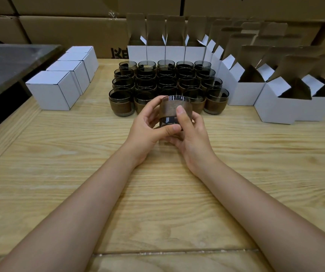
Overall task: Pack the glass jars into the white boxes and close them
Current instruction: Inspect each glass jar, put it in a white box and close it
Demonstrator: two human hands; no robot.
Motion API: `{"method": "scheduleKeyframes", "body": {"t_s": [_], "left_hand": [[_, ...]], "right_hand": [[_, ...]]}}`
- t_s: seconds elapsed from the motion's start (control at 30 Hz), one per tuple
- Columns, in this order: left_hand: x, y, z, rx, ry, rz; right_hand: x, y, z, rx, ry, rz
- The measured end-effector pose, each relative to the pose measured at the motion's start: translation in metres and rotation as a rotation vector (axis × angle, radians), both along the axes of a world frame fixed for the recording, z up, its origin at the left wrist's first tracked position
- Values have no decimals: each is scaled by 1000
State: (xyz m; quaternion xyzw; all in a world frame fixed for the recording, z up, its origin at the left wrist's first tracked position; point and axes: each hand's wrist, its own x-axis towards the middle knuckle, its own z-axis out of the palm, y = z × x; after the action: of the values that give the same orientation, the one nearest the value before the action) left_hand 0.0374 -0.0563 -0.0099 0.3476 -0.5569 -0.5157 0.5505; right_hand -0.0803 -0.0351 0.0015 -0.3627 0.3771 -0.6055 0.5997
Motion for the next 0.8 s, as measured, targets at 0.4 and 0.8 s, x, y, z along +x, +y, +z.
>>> {"method": "scheduleKeyframes", "body": {"t_s": [0.4,0.8], "left_hand": [[1,3,5,36,-25,-31],[0,1,1,16,-6,-25]], "right_hand": [[-5,-5,-4,29,-72,40],[-4,-5,-4,7,-18,40]]}}
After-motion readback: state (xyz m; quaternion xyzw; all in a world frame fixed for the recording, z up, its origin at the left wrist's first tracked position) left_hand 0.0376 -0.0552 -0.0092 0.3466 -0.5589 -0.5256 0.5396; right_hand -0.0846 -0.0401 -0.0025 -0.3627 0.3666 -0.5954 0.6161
